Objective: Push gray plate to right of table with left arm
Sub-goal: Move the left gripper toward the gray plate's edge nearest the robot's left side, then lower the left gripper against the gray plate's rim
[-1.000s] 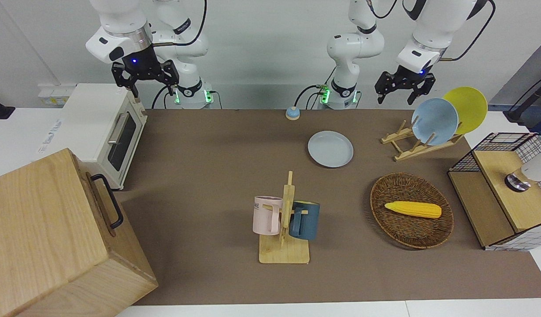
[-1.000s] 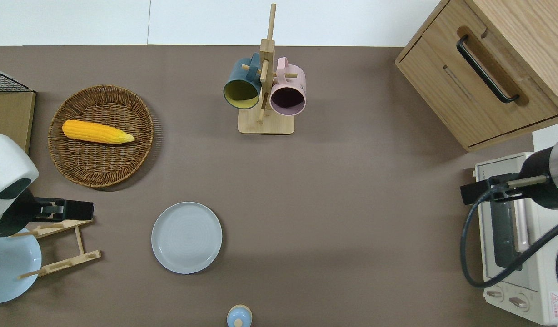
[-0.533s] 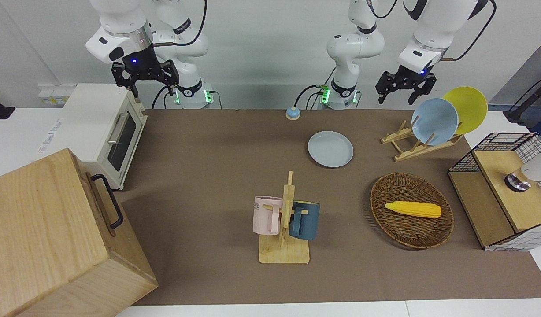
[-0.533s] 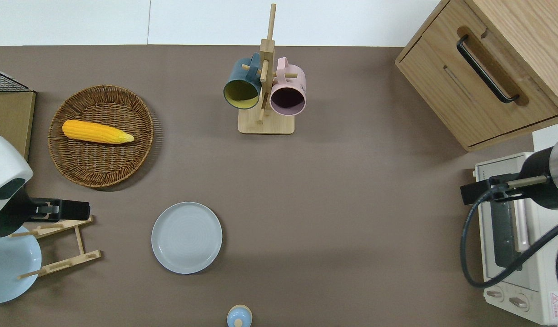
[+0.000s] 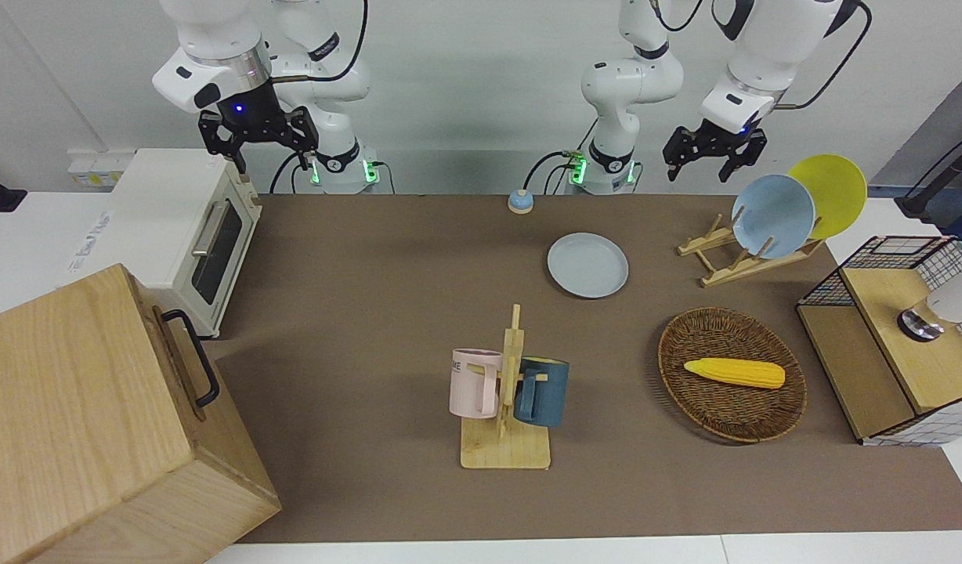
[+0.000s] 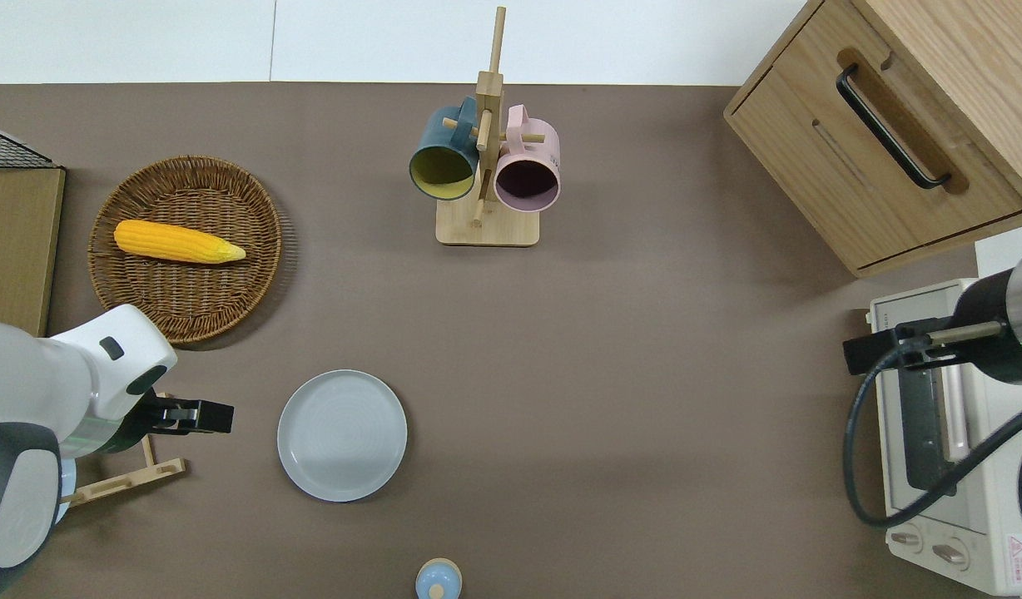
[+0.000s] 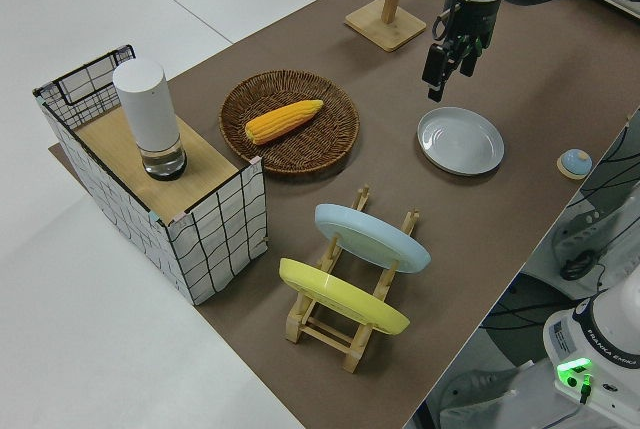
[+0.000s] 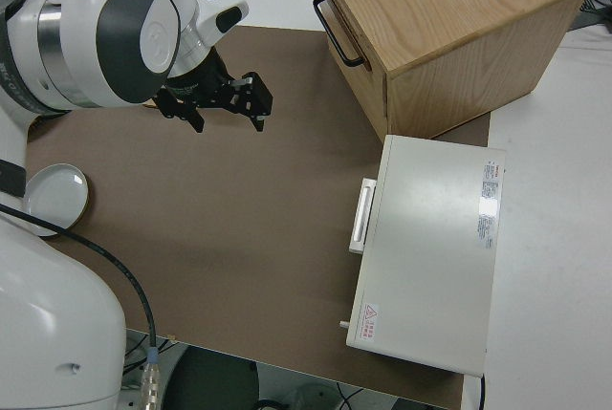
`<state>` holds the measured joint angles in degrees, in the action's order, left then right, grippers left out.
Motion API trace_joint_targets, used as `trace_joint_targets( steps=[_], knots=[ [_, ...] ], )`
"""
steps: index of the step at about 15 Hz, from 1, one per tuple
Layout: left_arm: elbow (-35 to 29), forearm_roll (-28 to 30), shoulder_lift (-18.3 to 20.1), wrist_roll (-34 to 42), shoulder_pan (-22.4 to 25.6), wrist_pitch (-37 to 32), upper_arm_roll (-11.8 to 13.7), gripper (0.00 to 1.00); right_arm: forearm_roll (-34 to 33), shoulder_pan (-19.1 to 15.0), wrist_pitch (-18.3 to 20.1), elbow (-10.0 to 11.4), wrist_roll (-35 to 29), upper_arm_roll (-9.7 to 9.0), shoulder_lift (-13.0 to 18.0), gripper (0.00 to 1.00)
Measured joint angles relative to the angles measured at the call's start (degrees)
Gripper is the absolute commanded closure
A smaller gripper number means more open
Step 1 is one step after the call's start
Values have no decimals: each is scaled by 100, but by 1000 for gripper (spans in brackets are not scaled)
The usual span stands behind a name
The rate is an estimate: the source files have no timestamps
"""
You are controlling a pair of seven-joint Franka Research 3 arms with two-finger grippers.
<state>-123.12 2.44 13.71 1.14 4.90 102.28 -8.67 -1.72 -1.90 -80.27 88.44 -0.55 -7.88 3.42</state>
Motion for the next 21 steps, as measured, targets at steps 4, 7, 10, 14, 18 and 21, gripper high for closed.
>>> trace_joint_targets(
  steps=[4, 7, 10, 14, 18, 21],
  knots=[
    [-838, 40, -106, -11, 5, 1039, 25, 5, 0, 0, 0, 0, 0, 0, 0, 5],
    [-1460, 190, -177, -15, 2, 1746, 23, 5, 0, 0, 0, 0, 0, 0, 0, 5],
    [-1931, 309, -200, -65, 0, 2228, 21, 5, 0, 0, 0, 0, 0, 0, 0, 5],
    [-2262, 428, -370, -249, -5, 2744, 1, 7, 0, 0, 0, 0, 0, 0, 0, 5],
    [-2277, 574, -566, -416, -40, 2857, -73, 21, 0, 0, 0, 0, 0, 0, 0, 5],
    [-2278, 641, -583, -632, -238, 2887, -93, 238, 0, 0, 0, 0, 0, 0, 0, 5]
  ],
)
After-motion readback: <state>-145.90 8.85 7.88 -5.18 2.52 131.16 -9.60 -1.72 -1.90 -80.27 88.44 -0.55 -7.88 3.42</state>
